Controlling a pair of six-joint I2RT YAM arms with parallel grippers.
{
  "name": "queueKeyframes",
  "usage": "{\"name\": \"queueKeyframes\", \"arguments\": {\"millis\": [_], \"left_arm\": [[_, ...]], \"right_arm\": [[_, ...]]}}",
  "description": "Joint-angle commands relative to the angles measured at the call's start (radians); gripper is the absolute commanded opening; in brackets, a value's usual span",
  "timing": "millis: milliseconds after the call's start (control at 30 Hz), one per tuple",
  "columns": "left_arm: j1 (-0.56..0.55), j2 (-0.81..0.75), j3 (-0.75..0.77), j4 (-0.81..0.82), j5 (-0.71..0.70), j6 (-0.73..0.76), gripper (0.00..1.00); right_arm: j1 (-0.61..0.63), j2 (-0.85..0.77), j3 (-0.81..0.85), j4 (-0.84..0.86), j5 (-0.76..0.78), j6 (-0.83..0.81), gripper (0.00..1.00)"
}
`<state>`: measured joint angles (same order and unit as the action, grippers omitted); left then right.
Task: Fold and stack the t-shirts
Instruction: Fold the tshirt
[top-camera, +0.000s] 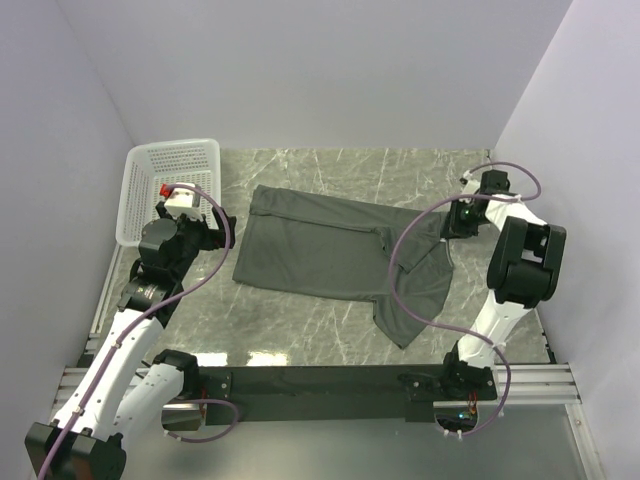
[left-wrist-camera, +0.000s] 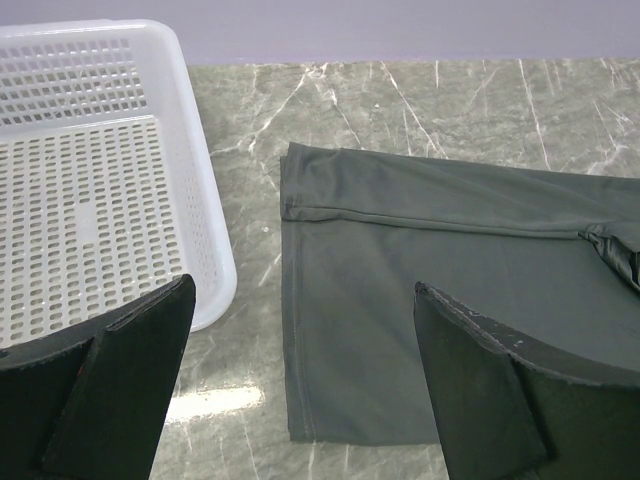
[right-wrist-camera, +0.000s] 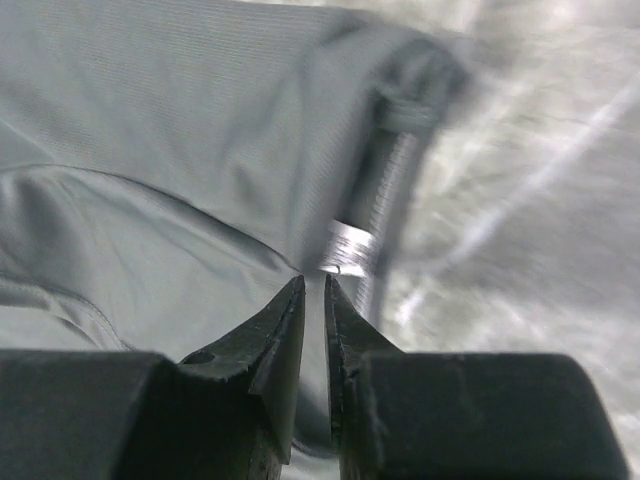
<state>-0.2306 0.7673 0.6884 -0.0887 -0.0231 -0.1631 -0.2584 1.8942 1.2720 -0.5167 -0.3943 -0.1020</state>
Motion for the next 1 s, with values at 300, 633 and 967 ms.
{"name": "queueKeyframes", "arguments": {"millis": [300,633,967], "left_arm": [[-0.001,-0.011,0.013,0.027,0.015,-0.012,0.96],[-0.001,0.006,0.014,0.027,0.015,-0.012,0.95],[-0.001,0.007,0.016,0.027,0.015,-0.012,0.95]], "right_arm": [[-0.051,0.025,0.254,-0.037,-0.117,0.048,0.30],[-0.030,0.166,0.346,-0.052,-0.101,0.082,0.36],[-0.019,0.192,0.339,-0.043,-0.029,0.101,0.28]]}}
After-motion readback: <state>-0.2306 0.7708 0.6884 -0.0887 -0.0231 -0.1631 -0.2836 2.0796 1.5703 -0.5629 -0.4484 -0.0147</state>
